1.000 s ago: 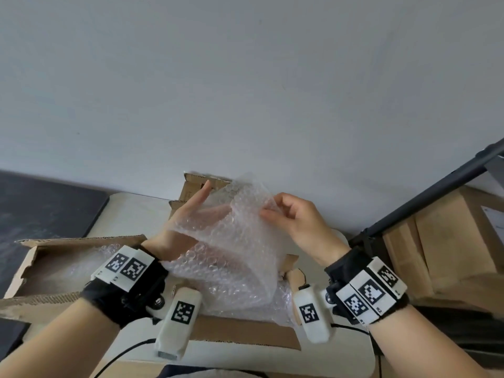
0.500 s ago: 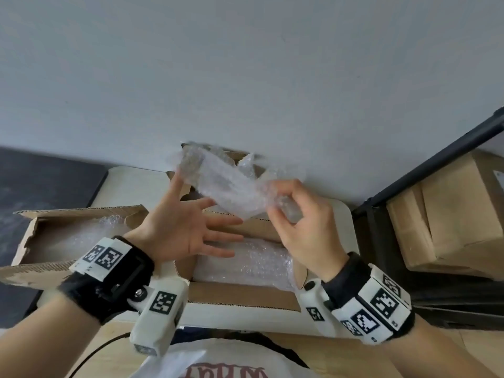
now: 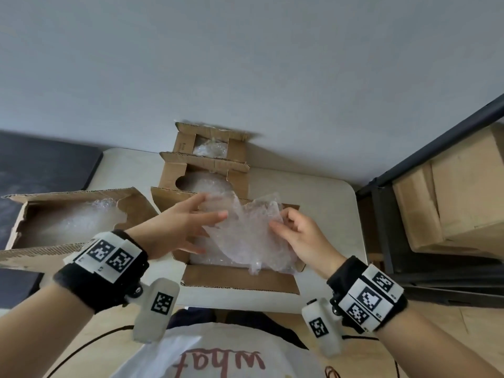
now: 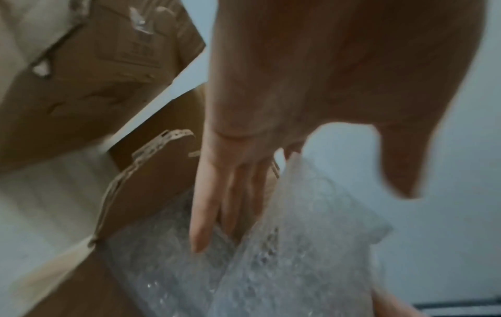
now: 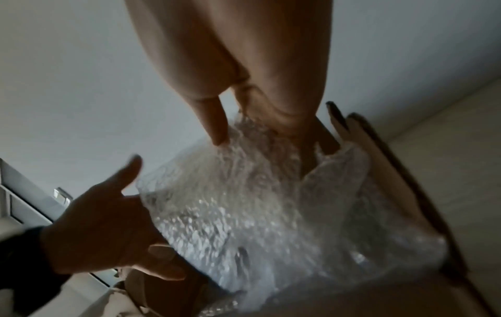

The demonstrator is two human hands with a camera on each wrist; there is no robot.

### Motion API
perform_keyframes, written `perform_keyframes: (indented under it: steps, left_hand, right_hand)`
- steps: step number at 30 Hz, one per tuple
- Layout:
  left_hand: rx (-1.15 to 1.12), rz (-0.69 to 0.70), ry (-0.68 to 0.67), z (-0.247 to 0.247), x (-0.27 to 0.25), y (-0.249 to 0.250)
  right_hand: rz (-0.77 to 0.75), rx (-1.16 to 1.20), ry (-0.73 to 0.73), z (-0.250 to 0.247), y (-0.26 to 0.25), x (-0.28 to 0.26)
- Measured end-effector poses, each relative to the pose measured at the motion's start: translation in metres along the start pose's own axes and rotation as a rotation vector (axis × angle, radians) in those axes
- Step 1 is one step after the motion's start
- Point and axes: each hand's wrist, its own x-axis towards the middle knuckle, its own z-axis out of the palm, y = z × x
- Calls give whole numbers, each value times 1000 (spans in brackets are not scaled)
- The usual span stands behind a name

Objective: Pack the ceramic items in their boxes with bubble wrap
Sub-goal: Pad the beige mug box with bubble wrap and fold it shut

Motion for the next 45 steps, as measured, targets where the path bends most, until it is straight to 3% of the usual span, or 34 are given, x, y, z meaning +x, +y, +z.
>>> perform_keyframes:
  steps: [5, 7, 10, 14, 16, 19, 23, 26, 29, 32, 34, 36, 38, 41, 43, 45]
  left_hand:
    - [466, 205, 221, 12, 20, -1]
    - [535, 230, 254, 14, 24, 0]
    - [441, 221, 194, 14, 24, 4]
    - [724, 328, 19, 7, 20, 7]
    - [868, 324, -2, 8, 23, 5]
    - [896, 330, 81, 8, 28, 4]
    - [950, 224, 219, -2, 31, 9]
    - [1219, 114, 303, -6, 36, 11]
    - [1464, 83, 404, -6, 35, 7]
    - [1524, 357, 515, 0, 23, 3]
    - [1534, 598, 528, 8, 13, 0]
    - [1569, 793, 472, 11, 4, -5]
    - [1650, 784, 279, 7, -1, -11]
    - [1809, 595, -2, -5, 2, -21]
    - [1900, 595, -91, -5, 3, -20]
    - [1933, 660, -86, -2, 3, -19]
  right_hand:
    - [46, -282, 31, -1, 17, 12]
    - [24, -473, 36, -1, 19, 15]
    - [-19, -564, 40, -1, 18, 19]
    - [-71, -494, 36, -7, 18, 23]
    - [-82, -488, 40, -9, 20, 23]
    - [-111, -491, 69, -9, 21, 21]
    - [-282, -569, 105, 5, 11, 21]
    - [-331, -730, 87, 15, 2, 28]
    - [-255, -923, 47, 12, 0, 33]
    - [-229, -1088, 46, 4, 0, 28]
    - [-332, -1129, 146, -1, -2, 20]
    - [-567, -1043, 240, -2, -7, 14]
    - [-739, -964, 112, 1, -7, 12]
    - [-545, -1077, -256, 6, 5, 15]
    - [-489, -1144, -342, 6, 12, 17]
    - [-521, -1159, -377, 4, 16, 19]
